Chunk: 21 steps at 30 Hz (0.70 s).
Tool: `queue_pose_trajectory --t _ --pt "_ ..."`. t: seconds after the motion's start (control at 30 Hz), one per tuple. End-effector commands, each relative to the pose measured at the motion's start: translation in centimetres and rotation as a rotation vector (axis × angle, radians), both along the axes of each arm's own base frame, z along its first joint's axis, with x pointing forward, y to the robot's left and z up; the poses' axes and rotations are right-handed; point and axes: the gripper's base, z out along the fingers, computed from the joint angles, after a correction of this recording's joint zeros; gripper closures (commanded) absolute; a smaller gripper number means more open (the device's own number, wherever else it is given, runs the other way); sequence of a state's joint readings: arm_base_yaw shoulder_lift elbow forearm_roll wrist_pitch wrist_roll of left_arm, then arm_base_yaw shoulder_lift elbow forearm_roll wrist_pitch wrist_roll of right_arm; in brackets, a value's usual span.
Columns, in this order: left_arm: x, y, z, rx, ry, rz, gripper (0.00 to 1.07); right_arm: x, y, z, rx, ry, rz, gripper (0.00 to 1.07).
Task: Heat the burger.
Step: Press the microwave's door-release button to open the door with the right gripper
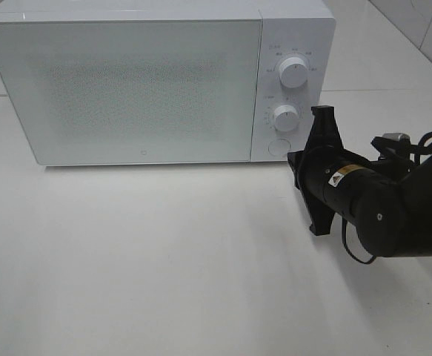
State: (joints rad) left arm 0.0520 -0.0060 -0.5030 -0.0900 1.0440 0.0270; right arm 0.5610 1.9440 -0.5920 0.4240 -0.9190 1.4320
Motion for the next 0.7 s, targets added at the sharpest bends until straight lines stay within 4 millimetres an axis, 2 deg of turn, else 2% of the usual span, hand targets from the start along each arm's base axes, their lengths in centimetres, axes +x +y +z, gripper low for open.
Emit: queue_pose_trajectory --t 0.03,0.2,0.53,0.7 --pt "-0.2 0.0 0.0 -0.005 -0.026 0.003 0.09 0.8 -0.1 -0.1 -0.005 0.01 0.009 1.07" --pt "-0.2 0.0 0.0 -0.005 -0.026 0.003 0.09 1.7 -0.1 -0.5 0.001 0.01 -0.007 1.07" --pt "-0.2 0.0 0.0 -0.005 -0.026 0.003 0.09 3.8 1.2 -2.0 0.041 0.027 -0.019 1.07" --pt "-0.2 0.0 0.0 -0.005 -0.026 0.003 0.09 4.5 1.4 -2.0 0.054 0.015 -0.038 1.07"
